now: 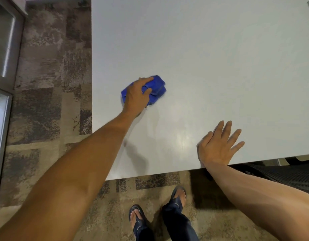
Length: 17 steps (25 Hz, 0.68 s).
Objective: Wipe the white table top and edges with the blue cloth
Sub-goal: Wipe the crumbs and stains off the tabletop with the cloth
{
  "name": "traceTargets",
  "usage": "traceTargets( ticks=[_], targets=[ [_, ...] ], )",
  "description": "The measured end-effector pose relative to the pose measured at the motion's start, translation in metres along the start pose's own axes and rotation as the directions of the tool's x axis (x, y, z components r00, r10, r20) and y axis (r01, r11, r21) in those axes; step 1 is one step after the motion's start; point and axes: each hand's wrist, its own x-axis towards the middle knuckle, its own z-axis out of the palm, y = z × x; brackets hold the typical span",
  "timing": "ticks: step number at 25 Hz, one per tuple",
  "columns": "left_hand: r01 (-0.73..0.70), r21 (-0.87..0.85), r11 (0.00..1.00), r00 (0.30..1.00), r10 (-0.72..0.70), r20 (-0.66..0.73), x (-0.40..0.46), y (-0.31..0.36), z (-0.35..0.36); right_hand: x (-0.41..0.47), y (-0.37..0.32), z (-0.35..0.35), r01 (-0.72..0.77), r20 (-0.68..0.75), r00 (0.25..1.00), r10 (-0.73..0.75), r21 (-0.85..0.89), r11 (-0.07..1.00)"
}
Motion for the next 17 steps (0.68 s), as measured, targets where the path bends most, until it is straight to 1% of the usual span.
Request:
traceTargets(
  ticks=[4,7,9,11,14,17],
  targets=[
    [-0.082,-0.004,0.997,0.988,0.081,0.13,-0.047,0.004,0.028,0.0,-0.002,-0.002,0.003,0.007,1.0,-0.002,-0.015,1.0],
    [-0.121,0.0,0.993,0.96,0.117,0.255,-0.09,0.002,0.032,0.0,-0.001,-0.004,0.0,0.018,1.0,0.0,-0.007,1.0],
    [-0.157,0.012,0.988,0.916,0.141,0.377,-0.12,0.001,0.036,0.0,-0.002,-0.005,0.003,0.019,1.0,-0.003,-0.008,1.0],
    [-0.171,0.03,0.985,0.863,0.135,0.488,-0.149,0.001,0.043,0.0,-0.003,-0.006,-0.003,0.027,1.0,0.003,0.004,1.0],
    [-0.228,0.029,0.973,0.783,0.166,0.599,-0.189,0.007,0.048,0.0,-0.004,-0.008,-0.002,0.039,0.999,0.001,0.016,1.0],
    [-0.248,0.013,0.969,0.686,0.166,0.708,-0.218,0.01,0.045,-0.001,-0.004,-0.01,-0.005,0.049,0.999,0.005,0.005,1.0]
  ],
)
